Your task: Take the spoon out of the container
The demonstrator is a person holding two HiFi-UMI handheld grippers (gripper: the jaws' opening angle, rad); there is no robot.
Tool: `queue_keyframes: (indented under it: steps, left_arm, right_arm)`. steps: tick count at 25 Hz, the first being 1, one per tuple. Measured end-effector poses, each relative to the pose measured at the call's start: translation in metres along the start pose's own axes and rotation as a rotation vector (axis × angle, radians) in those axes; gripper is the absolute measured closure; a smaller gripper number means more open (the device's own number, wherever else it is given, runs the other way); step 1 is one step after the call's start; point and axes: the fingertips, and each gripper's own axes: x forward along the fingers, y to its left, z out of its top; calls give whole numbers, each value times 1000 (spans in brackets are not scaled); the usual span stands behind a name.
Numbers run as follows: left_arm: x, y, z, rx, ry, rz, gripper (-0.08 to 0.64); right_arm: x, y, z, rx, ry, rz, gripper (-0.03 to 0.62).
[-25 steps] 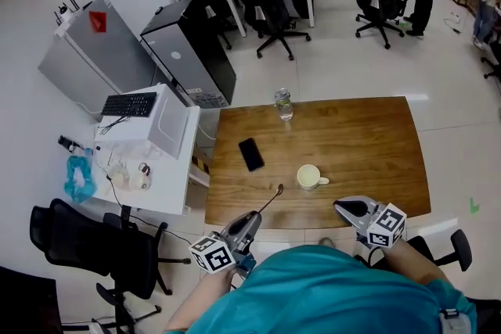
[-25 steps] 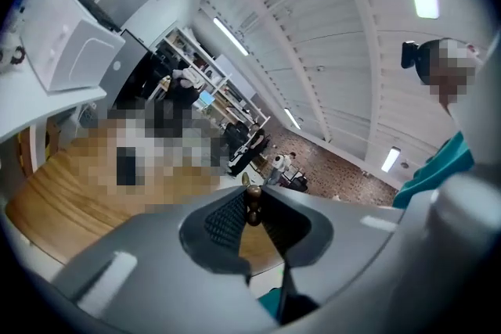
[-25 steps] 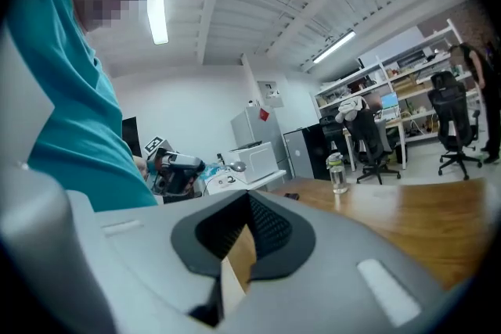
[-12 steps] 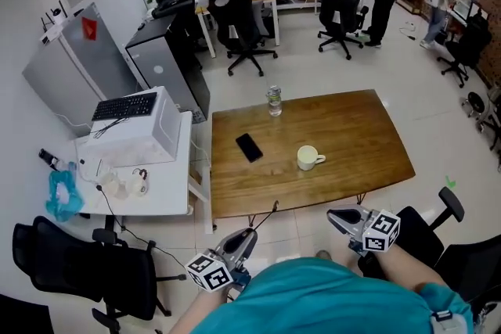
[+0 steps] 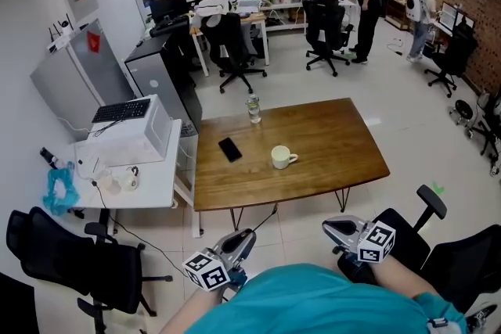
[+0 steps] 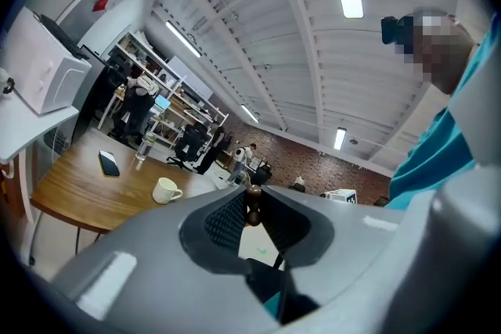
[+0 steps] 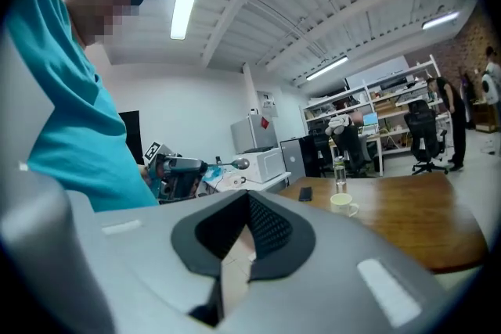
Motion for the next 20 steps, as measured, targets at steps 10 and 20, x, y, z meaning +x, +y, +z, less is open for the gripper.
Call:
queue_keyframes:
  steps: [10, 20]
  left_arm:
    - [64, -158, -76, -34, 33, 14, 511]
    - [3, -204, -59, 27, 15, 2, 511]
  right_arm:
    - [-161, 46, 6, -25, -12, 73, 591]
    - [-161, 119, 10, -13, -13, 65, 591]
